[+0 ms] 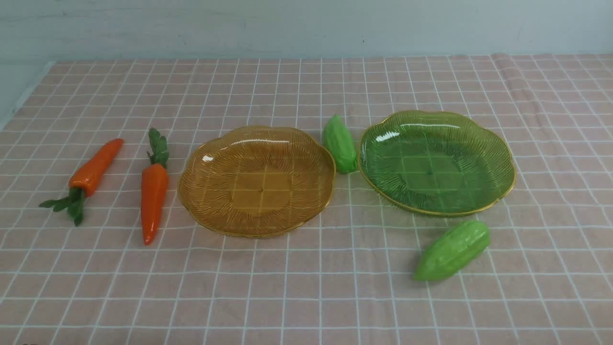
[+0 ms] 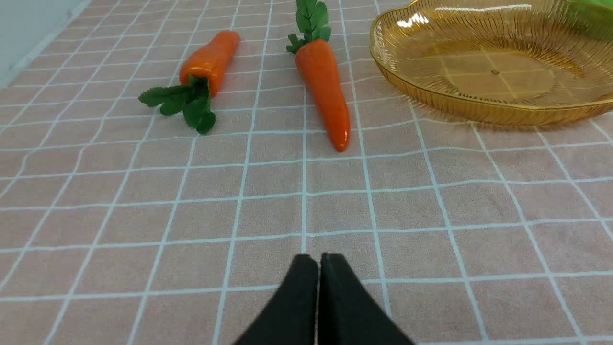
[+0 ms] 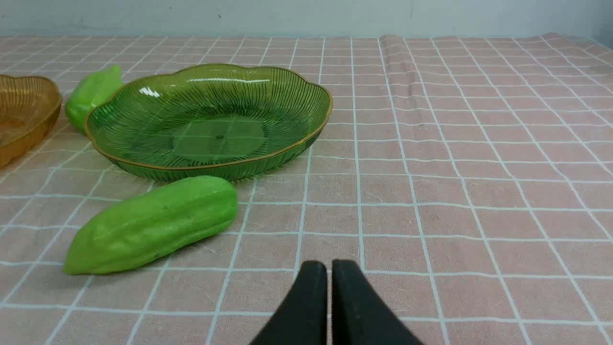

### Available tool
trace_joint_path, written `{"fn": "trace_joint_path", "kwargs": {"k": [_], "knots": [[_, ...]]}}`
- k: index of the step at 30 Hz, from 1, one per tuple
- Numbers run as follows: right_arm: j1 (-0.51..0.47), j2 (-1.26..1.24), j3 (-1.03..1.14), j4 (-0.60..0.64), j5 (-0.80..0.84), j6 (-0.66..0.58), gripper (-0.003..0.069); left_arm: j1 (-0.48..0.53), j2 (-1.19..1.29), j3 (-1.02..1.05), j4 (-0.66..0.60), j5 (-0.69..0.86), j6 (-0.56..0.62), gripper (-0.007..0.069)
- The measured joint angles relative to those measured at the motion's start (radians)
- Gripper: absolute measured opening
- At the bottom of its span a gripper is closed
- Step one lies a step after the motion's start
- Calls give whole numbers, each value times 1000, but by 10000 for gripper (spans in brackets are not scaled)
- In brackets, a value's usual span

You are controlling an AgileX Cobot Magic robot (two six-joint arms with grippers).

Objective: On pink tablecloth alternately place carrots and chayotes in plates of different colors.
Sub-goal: 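Pick up the carrot and put it on the nearest plate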

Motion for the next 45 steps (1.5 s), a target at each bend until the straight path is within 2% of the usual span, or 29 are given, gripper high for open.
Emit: {"fn": "trace_joint_path", "kwargs": {"k": [35,39,41,45], "knots": [[0,0,0,0,0,0,9,0,0,0,18,-6,8,-9],[0,0,0,0,0,0,9,0,0,1,-79,-74,-75,-9],[0,0,0,0,0,0,9,0,0,1,-193,-140,-161,-9],[0,0,0,-6,0,0,9,0,0,1,-276,-286,-208,-9]]}}
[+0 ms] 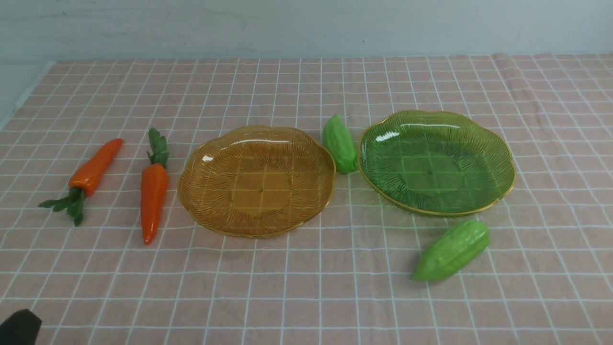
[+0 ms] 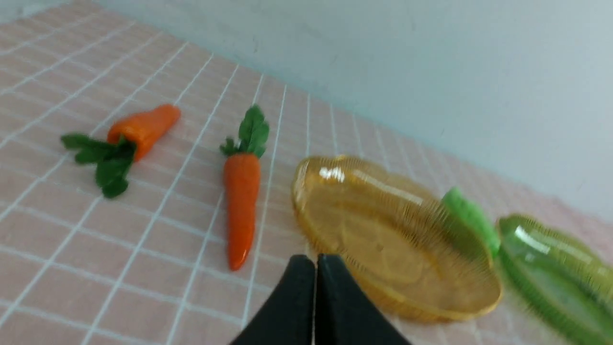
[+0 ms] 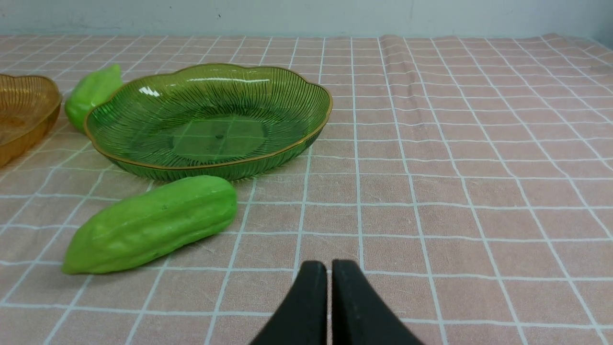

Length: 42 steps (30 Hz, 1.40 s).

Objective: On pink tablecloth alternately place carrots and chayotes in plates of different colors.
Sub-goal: 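Pick up the carrot and put it on the nearest plate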

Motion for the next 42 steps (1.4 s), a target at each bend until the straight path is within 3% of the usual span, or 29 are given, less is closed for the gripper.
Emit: {"fn": "trace_joint_path", "kwargs": {"k": [6,8,10,13,16,20,23,28,31,36,42], "knots": [[0,0,0,-41,-5,8,9,0,0,0,-14,-394,-45,-9],[0,0,0,5,-30,37,9,0,-1,-3,-15,-488,-74,-9],[0,0,3,119,-127,96,9,0,-1,-43,-12,-483,-88,-9],[0,0,3,301,-278,177,9,0,24,-168,10,-345,-96,-9],[0,0,4,439,-357,207,9,0,113,-314,44,-109,-95,-9],[0,0,4,475,-383,210,9,0,387,-578,96,396,-47,-9],[0,0,4,475,-416,212,9,0,571,-669,97,625,8,-9],[0,0,4,474,-488,214,9,0,734,-709,97,765,48,-9],[0,0,-30,468,-451,217,9,0,877,-716,97,803,76,-9],[0,34,-223,410,-249,202,9,0,1026,-766,99,802,111,-9],[0,351,-636,312,247,12,9,0,1258,-948,100,799,122,-9]]}}
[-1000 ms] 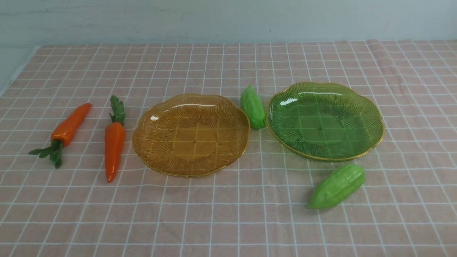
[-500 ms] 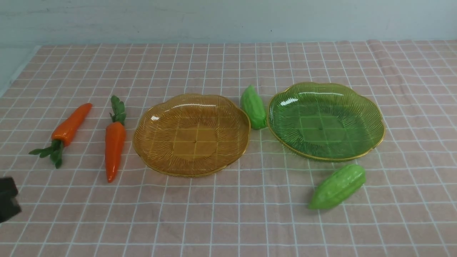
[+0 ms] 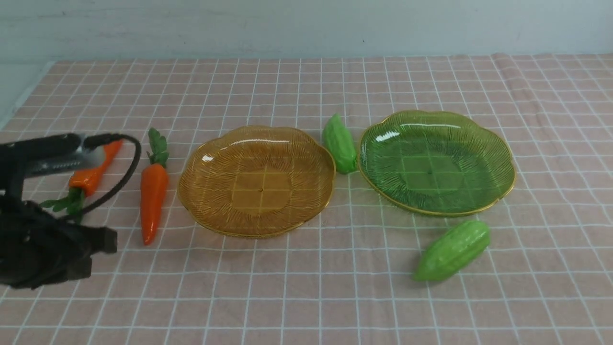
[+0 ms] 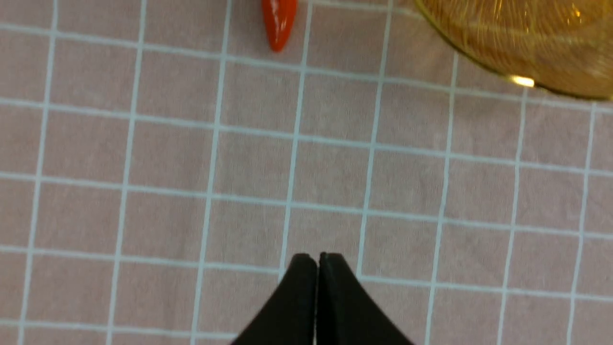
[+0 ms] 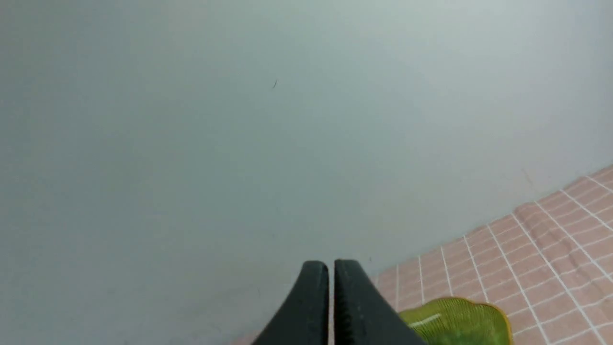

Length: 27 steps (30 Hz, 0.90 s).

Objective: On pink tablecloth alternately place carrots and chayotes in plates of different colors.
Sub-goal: 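Pick up the carrot and put it on the nearest plate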

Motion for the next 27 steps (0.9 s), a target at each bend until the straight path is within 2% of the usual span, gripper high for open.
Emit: {"fn": "trace_joint_path", "kwargs": {"k": [3,5,10,14,21,24,27], "knots": [[0,186,-152,-6,250,-87,9,0,125,-97,0,-1,3,-9],[0,277,-209,-6,352,-122,9,0,201,-182,1,-5,3,-9],[0,417,-242,17,457,-179,9,0,381,-329,31,-93,31,27],[0,432,-245,37,465,-187,9,0,472,-364,70,-174,33,112],[0,433,-245,41,471,-191,9,0,647,-369,151,-277,30,412],[0,433,-245,41,473,-191,9,0,696,-369,169,-300,29,457],[0,433,-245,41,476,-191,9,0,737,-369,172,-303,29,457]]}}
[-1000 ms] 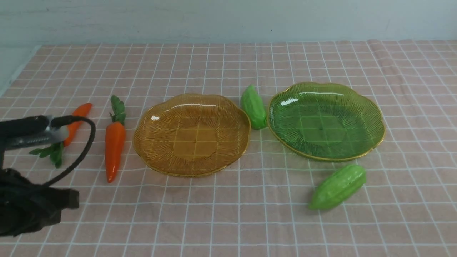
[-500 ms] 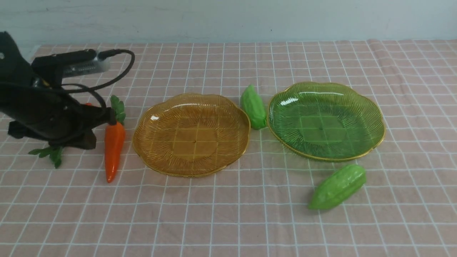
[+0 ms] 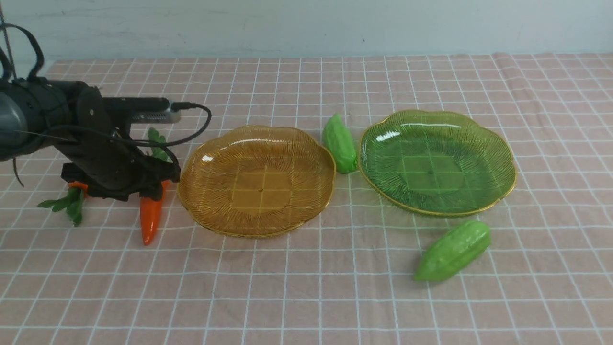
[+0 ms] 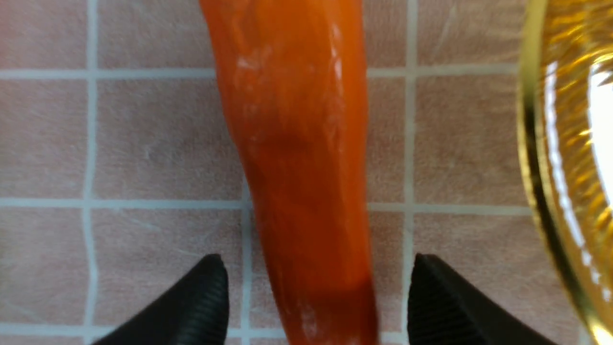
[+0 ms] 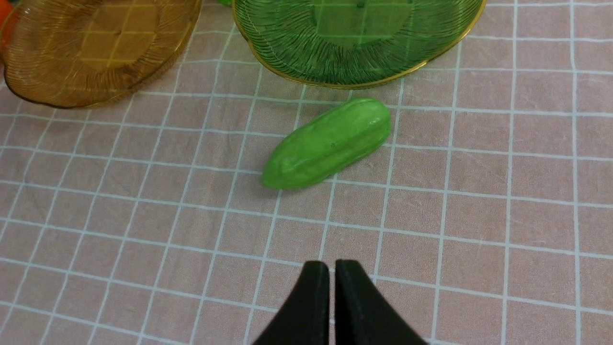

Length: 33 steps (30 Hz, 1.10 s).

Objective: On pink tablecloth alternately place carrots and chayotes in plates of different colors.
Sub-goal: 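Pick up the carrot and put it on the nearest plate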

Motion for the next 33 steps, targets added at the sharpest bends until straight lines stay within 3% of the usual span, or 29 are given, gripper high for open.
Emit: {"fn": "trace_joint_path", "kwargs": {"k": [3,10,18,20,26,30,33], "knots": [[0,0,0,0,1,-2,9,0,18,0,0,-1,-1,420],[0,0,0,0,1,-24,9,0,18,-17,16,41,-15,176],[0,0,0,0,0,-29,9,-3,-25,-202,38,271,-60,167],[0,0,0,3,-1,-29,9,-21,-49,-238,-8,280,-47,167],[0,0,0,21,-13,-29,9,-166,-59,-290,-236,228,153,167],[0,0,0,25,-12,-29,9,-213,-10,-290,-251,210,166,189],[0,0,0,26,-11,-29,9,-222,38,-290,-249,211,160,260]]}}
